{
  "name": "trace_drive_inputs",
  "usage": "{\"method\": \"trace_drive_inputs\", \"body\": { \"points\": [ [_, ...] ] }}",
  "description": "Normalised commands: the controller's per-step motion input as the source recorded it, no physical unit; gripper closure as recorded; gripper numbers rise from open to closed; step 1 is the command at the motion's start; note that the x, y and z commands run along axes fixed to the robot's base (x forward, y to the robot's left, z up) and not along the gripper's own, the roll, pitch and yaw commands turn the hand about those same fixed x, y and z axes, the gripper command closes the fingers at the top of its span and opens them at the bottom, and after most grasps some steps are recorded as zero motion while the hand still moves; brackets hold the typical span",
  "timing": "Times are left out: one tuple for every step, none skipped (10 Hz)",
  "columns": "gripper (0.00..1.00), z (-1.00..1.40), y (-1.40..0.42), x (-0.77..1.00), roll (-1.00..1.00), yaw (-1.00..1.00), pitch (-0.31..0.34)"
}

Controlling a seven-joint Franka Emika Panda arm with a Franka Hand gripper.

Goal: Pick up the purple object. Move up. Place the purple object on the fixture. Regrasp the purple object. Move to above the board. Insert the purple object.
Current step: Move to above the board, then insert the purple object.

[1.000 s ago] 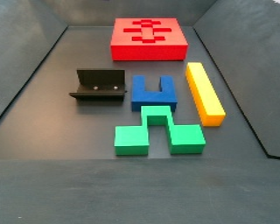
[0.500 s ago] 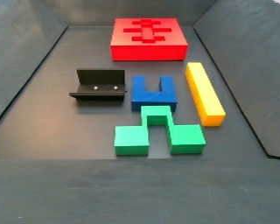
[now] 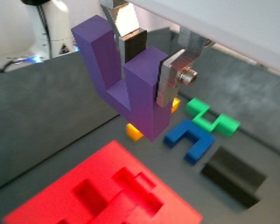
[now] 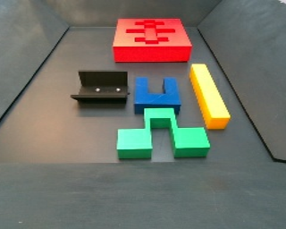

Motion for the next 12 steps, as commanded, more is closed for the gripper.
{"method": "trace_drive_inputs", "body": {
  "points": [
    [1.00, 0.00, 0.03, -0.08, -0.71, -0.02, 0.037],
    [1.00, 0.01, 0.03, -0.08, -0.46, -0.01, -0.013],
    [1.00, 0.00, 0.02, -0.06, -0.30, 0.00, -0.032],
    [1.00, -0.18, -0.01, 0.02, 0.00, 0.00, 0.000],
    [1.00, -0.19, -0.03, 0.00, -0.02, 0.00, 0.000],
    [1.00, -0.27, -0.13, 0.01, -0.07, 0.00, 0.000],
    [1.00, -0.47, -0.23, 0.00, -0.18, 0.00, -0.019],
    [1.00, -0.46, -0.45, 0.10, -0.23, 0.00, -0.004],
    [1.00, -0.37, -0.47, 0.13, -0.32, 0.00, 0.000],
    [1.00, -0.12, -0.34, 0.09, -0.45, 0.00, 0.000],
    [1.00, 0.00, -0.29, 0.06, -0.50, -0.04, 0.000],
    [1.00, 0.00, -0.32, 0.02, -0.50, -0.07, 0.000]
  ]
}}
